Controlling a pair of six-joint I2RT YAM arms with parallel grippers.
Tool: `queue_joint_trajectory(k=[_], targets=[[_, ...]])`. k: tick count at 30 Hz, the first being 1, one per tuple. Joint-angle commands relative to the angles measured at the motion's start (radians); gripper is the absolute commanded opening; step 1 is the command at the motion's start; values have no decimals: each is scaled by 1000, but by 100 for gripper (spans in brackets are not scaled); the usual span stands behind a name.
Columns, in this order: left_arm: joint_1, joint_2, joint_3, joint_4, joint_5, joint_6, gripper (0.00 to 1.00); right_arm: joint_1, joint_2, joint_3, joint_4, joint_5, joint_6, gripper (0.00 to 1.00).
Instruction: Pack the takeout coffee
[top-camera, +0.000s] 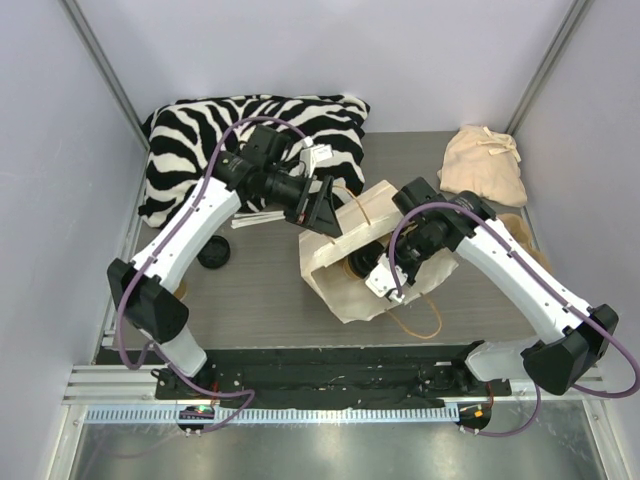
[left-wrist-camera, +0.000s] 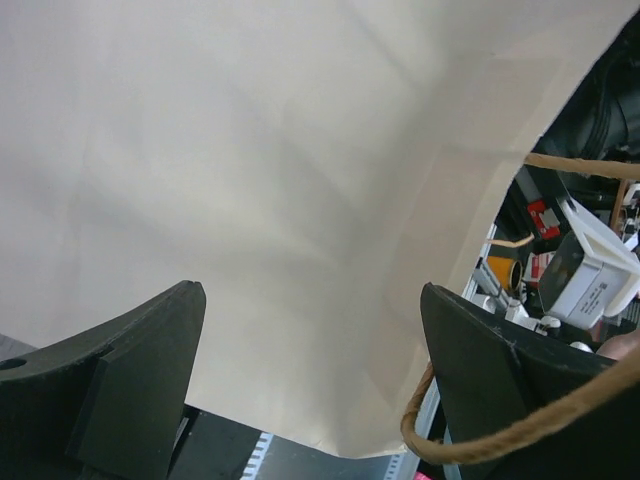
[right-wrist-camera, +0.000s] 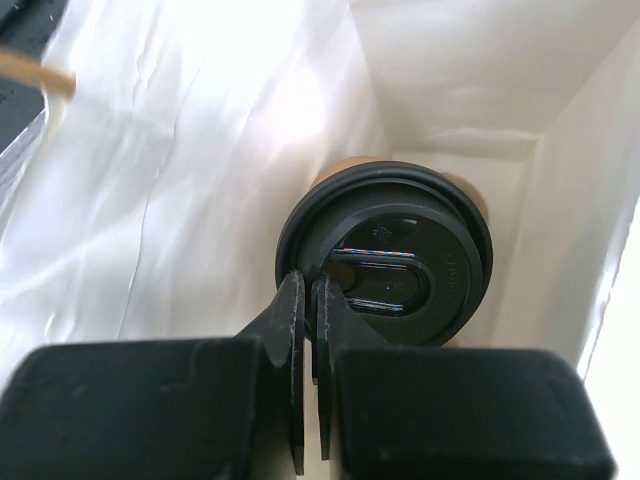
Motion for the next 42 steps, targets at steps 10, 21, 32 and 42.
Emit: queue_joint_trajectory(k=[10, 21, 32, 42], targets=[[109, -179, -107, 277, 184, -157, 100, -2, 10, 56, -30, -36, 42, 1], [-43, -191, -7, 78, -186, 232, 100, -3, 65, 88, 16, -36, 90, 1], [-209, -205, -101, 107, -446, 367, 94, -8, 59, 71, 111, -26, 137, 1], [-257, -143, -95, 116, -533, 387, 73, -15, 52, 71, 132, -33, 167, 1]])
